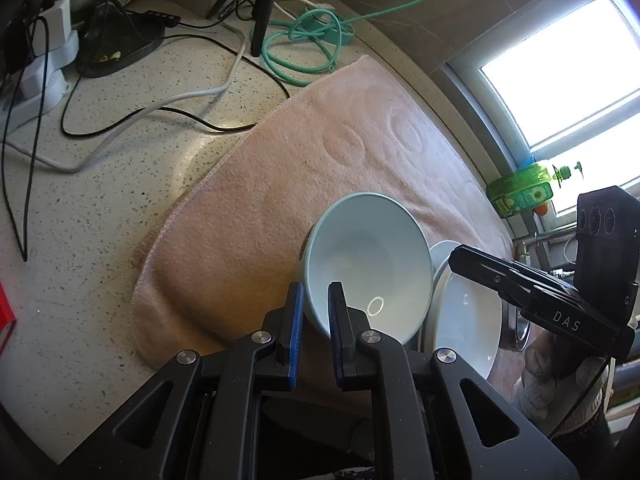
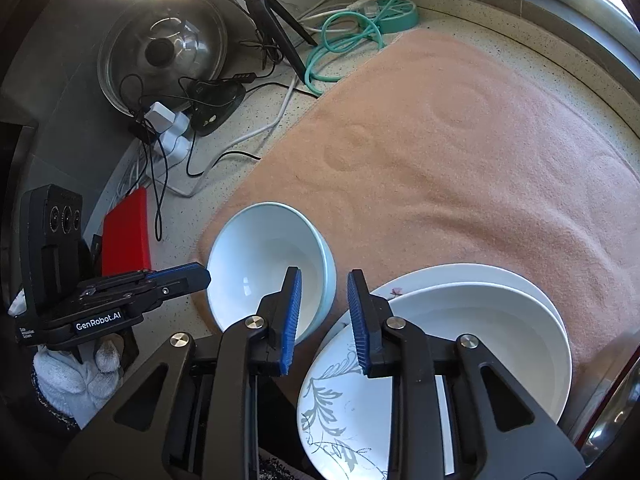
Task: Organize plates and bowls
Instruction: 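Close the left gripper on the white bowl rim and lift it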
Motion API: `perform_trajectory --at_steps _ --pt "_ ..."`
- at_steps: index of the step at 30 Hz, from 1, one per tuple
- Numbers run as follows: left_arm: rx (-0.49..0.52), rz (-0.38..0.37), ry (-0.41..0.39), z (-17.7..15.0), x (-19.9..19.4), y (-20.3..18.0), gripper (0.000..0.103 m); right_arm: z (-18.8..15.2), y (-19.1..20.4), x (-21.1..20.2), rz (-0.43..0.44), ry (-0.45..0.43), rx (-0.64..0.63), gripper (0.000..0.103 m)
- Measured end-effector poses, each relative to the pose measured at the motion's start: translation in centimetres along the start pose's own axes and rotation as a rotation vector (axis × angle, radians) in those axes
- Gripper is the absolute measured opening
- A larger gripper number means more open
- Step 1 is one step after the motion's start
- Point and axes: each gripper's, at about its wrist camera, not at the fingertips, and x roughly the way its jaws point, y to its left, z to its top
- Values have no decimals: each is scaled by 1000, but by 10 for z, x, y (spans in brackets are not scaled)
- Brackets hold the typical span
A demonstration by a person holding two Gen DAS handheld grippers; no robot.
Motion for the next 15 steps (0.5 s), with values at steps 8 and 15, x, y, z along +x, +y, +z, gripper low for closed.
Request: perform_trajectory --at_steps 8,15 --pt "16 6 17 4 7 0 11 3 -4 14 -8 30 8 16" --pt "15 16 30 5 13 1 11 0 -7 26 10 56 24 13"
